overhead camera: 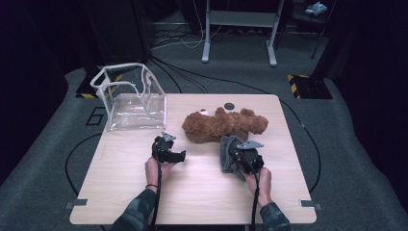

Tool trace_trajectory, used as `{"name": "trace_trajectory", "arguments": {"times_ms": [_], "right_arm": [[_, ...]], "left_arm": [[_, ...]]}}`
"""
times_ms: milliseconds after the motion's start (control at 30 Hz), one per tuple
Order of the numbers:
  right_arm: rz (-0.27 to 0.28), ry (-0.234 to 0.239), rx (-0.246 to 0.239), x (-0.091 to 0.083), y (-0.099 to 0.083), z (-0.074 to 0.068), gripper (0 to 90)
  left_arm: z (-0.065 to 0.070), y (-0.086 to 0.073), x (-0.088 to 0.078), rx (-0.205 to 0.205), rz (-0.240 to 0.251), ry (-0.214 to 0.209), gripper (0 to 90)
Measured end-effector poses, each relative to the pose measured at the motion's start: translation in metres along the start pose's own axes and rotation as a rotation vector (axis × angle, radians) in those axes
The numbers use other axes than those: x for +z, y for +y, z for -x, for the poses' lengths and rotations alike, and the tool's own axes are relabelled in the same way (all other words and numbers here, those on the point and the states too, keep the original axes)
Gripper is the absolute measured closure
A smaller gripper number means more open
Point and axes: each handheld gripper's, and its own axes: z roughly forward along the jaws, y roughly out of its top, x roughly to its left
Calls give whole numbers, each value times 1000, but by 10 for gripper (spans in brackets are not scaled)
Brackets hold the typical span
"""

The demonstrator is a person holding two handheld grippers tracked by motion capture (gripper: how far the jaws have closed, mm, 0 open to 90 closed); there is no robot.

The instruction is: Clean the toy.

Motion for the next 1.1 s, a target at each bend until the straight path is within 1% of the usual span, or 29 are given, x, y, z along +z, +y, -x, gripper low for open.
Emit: {"name": "trace_trajectory", "arguments": {"times_ms": [33,67,100,133,167,200,233,267,300,333,367,400,433,467,500,533,567,600,633,667,700,767,833,867,900,933,1000,1067,1100], "right_arm": [[10,34,-23,1,4,-9,771],[13,45,-46,2,8,-16,771],[13,45,-46,2,8,-16,771],[22,63,-64,2,11,-22,771],[31,81,-76,3,16,-32,771],[36,87,-105,4,20,-37,771],[42,95,-133,5,25,-43,770],[64,97,-155,8,40,-55,769],[64,97,-155,8,40,-55,769],[66,92,-161,8,46,-58,768],[91,77,-156,11,63,-62,767],[91,77,-156,11,63,-62,767],[100,69,-150,13,72,-63,765],[107,48,-136,17,83,-62,763],[109,37,-123,20,90,-60,761],[107,26,-118,22,93,-59,761],[111,2,-86,29,101,-54,760],[111,2,-86,29,101,-54,760],[104,-4,-82,32,104,-53,759],[101,-14,-86,36,106,-53,759],[96,-10,-82,39,106,-54,759],[66,20,-72,46,102,-58,761],[43,43,-83,52,96,-61,762],[-2,60,-83,57,88,-64,763],[-2,60,-83,57,88,-64,763],[-60,83,-97,65,77,-67,763],[-99,104,-86,69,70,-67,763],[-100,109,-77,69,67,-67,763],[-77,119,-77,63,66,-65,762]], "left_arm": [[-4,-2,1,0,-21,-4,135],[-6,-3,1,-1,-24,-3,128],[-6,-3,1,-1,-24,-3,125],[-8,-5,0,-5,-21,7,125],[-9,-6,0,1,-20,15,128],[-10,-8,0,-1,-17,22,128],[-11,-10,1,-5,-20,24,128],[-13,-14,2,-2,-26,28,127],[-13,-14,2,-2,-26,28,126],[-15,-15,2,-1,-10,29,126],[-18,-16,3,5,4,30,127],[-18,-16,3,5,4,30,126],[-20,-17,3,0,7,24,126],[-21,-18,3,2,9,25,126],[-21,-18,3,2,14,23,125],[-22,-19,3,-8,22,19,125],[-23,-20,3,-10,23,16,121],[-22,-21,4,-23,45,17,121],[-22,-22,3,-13,45,15,121],[-22,-22,4,-20,50,17,122],[-22,-22,4,-19,49,16,122],[-22,-22,3,-12,45,15,123],[-22,-22,3,-13,46,14,123],[-22,-22,4,-13,46,15,123],[-22,-22,4,-13,46,14,123],[-22,-22,4,-12,46,14,123],[-22,-22,3,-11,47,17,123],[-22,-22,3,-6,45,19,123],[-21,-22,3,-8,50,22,123]]}}
